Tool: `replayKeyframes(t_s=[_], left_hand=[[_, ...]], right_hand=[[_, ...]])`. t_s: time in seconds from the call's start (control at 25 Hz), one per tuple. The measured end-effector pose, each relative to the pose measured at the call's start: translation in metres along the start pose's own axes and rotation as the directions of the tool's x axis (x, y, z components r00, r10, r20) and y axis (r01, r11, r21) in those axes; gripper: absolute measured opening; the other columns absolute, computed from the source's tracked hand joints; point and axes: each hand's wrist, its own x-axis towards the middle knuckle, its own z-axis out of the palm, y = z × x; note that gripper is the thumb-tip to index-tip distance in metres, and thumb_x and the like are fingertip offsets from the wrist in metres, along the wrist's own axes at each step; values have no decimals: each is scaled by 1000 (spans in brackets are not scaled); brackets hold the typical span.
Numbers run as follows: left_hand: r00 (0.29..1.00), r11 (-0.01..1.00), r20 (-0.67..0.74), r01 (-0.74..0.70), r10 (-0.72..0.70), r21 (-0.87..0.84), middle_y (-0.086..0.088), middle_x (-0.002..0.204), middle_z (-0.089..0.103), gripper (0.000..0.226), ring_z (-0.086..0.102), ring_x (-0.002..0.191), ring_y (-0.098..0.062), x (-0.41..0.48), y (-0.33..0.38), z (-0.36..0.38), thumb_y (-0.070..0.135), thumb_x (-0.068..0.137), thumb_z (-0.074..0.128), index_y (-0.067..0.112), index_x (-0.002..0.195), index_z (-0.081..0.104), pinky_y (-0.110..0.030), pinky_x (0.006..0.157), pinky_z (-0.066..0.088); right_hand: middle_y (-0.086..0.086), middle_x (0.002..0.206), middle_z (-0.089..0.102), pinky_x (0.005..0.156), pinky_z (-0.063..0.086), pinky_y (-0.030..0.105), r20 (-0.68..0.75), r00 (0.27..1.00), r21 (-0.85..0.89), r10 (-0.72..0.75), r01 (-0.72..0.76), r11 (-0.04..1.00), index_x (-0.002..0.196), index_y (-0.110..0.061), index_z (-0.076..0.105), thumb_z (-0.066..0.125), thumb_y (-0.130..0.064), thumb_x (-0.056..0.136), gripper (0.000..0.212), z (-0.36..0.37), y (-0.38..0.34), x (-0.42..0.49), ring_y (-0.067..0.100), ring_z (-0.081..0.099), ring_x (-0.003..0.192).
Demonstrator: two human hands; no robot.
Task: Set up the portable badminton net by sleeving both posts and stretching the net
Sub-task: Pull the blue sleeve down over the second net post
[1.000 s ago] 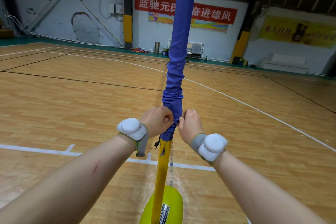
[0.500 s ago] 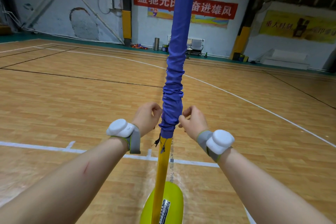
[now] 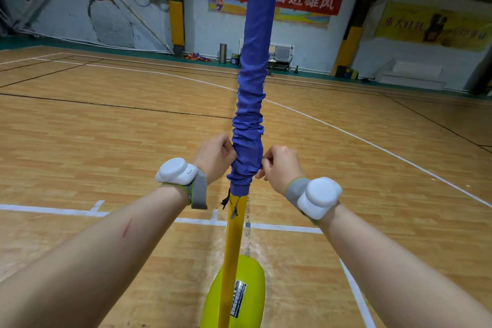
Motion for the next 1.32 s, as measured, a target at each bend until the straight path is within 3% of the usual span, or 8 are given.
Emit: replayKeyframes(t_s=[0.12,0.28,0.68,0.8,0.88,1.0,1.2,1.32], left_hand=[[999,999,53,-8,5,51,-12,75,52,11,49,66,-29,-3,-6,0,6,85,50,10,75,47,-38,65,42],[989,996,147,12,-25,86,-16,77,52,13,49,67,-28,-8,-16,4,5,85,48,12,74,47,-41,69,46],[959,983,269,42,-89,177,-8,79,53,26,54,70,-28,-12,-37,19,11,88,46,20,64,40,-33,65,40],[977,993,189,83,-97,82,-7,90,58,11,56,66,-27,-6,-34,14,15,91,44,14,89,56,-32,65,44],[992,997,109,61,-56,-43,-6,93,56,19,55,58,-26,0,-25,8,14,92,44,10,104,59,-28,60,42],[993,998,94,-67,67,-7,-15,101,58,22,56,68,-30,8,-13,3,9,92,45,4,100,64,-32,69,43],[994,992,20,-112,111,57,-16,90,61,18,53,69,-31,5,-10,-4,8,88,50,-2,89,65,-37,73,46],[990,981,39,-142,138,133,-13,82,56,17,54,73,-35,6,-8,-6,7,87,48,-4,81,60,-41,72,46]], right_hand=[[16,70,72,53,51,27,26,999,-59,32,-31,998,69,-1,55,43,0,80,17,8,2,0,20,65,58],[14,67,72,57,51,26,67,993,-28,100,-98,995,62,-13,44,44,-1,79,21,25,14,-2,9,57,48],[17,74,69,46,43,22,149,975,-33,164,-161,986,67,-13,44,43,-3,85,21,51,34,0,13,60,50],[15,84,71,59,49,29,89,986,15,140,-142,990,82,-11,58,44,-6,86,15,42,33,1,22,67,68],[11,84,70,60,49,28,4,994,127,111,-110,986,98,-10,64,44,-6,88,23,30,28,2,25,68,74],[14,79,71,59,48,26,-40,999,186,3,5,983,97,-7,68,42,2,87,29,12,15,4,19,61,61],[17,81,72,50,44,13,37,999,157,6,-12,988,92,-1,69,48,0,88,21,-3,8,0,10,51,49],[20,82,71,63,54,31,32,999,84,3,-5,996,88,4,66,46,-1,88,20,-6,4,2,18,63,58]])
